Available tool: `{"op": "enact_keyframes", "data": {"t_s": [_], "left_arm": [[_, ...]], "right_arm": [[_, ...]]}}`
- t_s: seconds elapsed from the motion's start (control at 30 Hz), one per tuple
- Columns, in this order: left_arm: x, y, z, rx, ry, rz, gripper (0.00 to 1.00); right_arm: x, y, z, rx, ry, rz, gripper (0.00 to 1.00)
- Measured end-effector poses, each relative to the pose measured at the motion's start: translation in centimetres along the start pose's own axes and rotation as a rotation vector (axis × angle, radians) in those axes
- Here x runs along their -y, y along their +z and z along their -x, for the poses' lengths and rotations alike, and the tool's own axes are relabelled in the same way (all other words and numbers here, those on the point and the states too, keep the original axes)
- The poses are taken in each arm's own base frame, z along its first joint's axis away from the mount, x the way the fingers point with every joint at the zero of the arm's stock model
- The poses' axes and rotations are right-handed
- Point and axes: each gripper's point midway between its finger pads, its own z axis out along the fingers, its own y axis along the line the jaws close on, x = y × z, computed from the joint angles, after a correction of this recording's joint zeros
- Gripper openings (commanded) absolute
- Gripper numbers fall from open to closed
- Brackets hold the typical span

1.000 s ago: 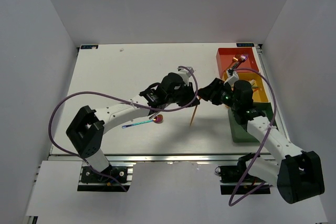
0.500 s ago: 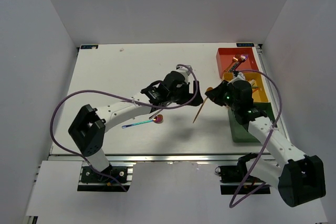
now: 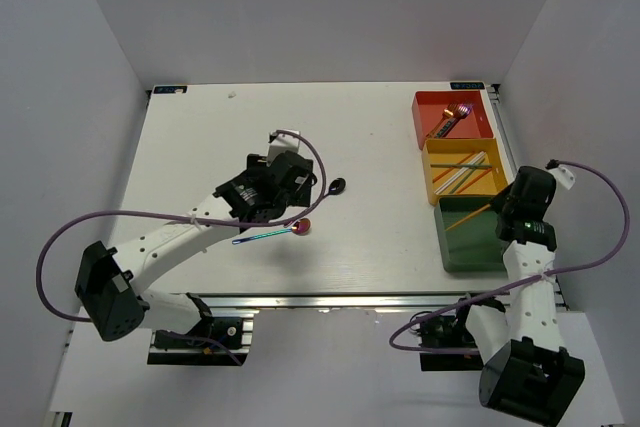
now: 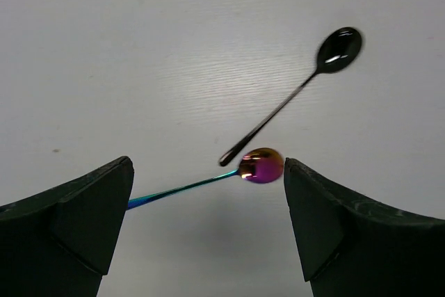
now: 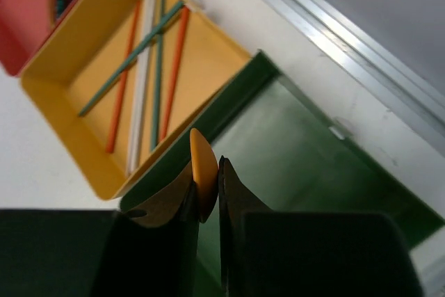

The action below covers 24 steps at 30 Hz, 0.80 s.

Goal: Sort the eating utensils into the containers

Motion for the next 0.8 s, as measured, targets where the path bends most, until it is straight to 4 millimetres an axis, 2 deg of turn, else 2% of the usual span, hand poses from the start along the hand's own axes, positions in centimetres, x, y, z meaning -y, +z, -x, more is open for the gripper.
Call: {"op": "enact_keyframes", "data": {"t_s": [0.13,0.37,0.4,0.43,0.47,0.5,0.57,0.6,0.63,0.8], "left_arm": [[-2.9,0.3,-1.9,-0.039,0.067,0.116,0.98],[-6.5,-0.3,-4.5,-0.054,0.138,0.218,0.98],[-6.9,-0.3,-4.8,-0.055,0.141,0.226,0.98],[-7.3,-0.3,-5.3,-0.059,0.143,0.234,0.98],[-7.6,-0.3,-5.7,-0.065,0.147,0.239,0.98],[-7.9,-0.2,-6.1,-0.072,0.150,0.244,0.98],[-8.1,-0.1,-6.5,-0.083,0.155,0.247,0.98],[-8.0,0.0,-6.5,-0.084,0.155,0.243,0.98],[-7.9,0.0,-6.4,-0.079,0.149,0.235,0.98],[-7.0,-0.4,-5.4,-0.037,0.116,0.158,0.98]], "right_arm": [[2.1,0.6,0.0,-0.012,0.003,-0.080,0.00],[3.9,1.8,-1.0,-0.057,-0.001,-0.161,0.00],[4.0,1.8,-1.0,-0.059,-0.001,-0.164,0.12],[4.0,1.8,-1.0,-0.060,-0.001,-0.163,0.34],[4.0,1.8,-1.0,-0.060,0.001,-0.160,0.52],[3.9,1.8,-1.0,-0.062,-0.002,-0.154,0.65],[3.7,1.7,-1.1,-0.065,-0.002,-0.145,0.74],[3.7,1.7,-1.0,-0.063,-0.002,-0.140,0.82],[3.6,1.6,-0.9,-0.057,0.001,-0.136,0.85],[3.1,0.9,-0.3,-0.034,0.004,-0.104,0.89]]}}
